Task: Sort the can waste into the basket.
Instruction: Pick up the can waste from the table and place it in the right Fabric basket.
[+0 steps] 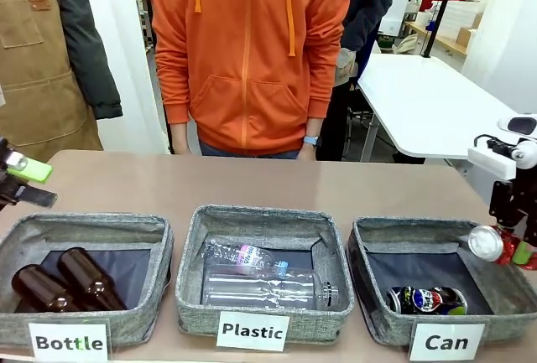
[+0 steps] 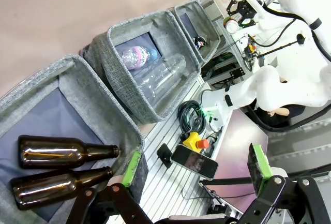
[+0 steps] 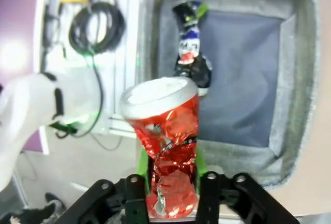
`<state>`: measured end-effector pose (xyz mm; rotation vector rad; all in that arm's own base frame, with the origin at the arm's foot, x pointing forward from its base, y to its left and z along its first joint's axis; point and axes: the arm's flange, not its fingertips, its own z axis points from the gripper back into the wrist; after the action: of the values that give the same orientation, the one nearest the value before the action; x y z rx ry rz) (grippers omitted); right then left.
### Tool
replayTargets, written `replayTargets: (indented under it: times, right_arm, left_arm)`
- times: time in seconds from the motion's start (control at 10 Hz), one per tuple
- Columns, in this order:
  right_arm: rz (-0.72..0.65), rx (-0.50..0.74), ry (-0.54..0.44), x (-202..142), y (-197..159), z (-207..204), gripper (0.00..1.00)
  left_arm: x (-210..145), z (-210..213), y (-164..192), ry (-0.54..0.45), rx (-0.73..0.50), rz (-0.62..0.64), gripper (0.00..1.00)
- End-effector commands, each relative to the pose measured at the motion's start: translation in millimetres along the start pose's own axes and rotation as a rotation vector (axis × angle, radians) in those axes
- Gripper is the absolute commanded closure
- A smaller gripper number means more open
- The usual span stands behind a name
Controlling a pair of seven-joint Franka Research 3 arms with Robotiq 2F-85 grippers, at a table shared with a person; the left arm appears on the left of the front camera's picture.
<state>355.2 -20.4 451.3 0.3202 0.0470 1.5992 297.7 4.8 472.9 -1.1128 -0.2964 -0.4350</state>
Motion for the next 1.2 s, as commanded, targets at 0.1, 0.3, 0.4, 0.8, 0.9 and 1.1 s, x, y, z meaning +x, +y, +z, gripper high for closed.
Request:
replayTargets:
  times: [0.1, 0.3, 0.4, 0.8, 0.9, 1.1]
  right_arm:
    - [-0.082, -0.041, -0.014, 0.8, -3.0, -3.5, 0.12]
    - [-0.223, -0.044, -0.073, 4.1, -5.1, -1.5, 0.0]
    - [-0.383, 0.001, -0.214, 8.7, -7.6, 7.0, 0.0]
    - [-1.422, 0.408, -0.975, 11.4, -43.6, 42.2, 0.0]
    - [-1.573, 0.525, -1.148, 10.3, -54.5, 47.6, 0.0]
    - [-1.872, 0.521, -1.507, 3.9, -69.9, 49.6, 0.0]
  left_arm:
    - [-2.1, 0.9, -1.6, 0.001, -0.008, 0.006, 0.0]
    - [-2.1, 0.9, -1.6, 0.001, -0.008, 0.006, 0.0]
    - [-2.1, 0.9, -1.6, 0.001, -0.008, 0.006, 0.0]
    - [-2.1, 0.9, -1.6, 0.001, -0.008, 0.006, 0.0]
    - [-2.1, 0.9, -1.6, 0.001, -0.008, 0.006, 0.0]
    - [-2.1, 0.9, -1.6, 0.001, -0.008, 0.006, 0.0]
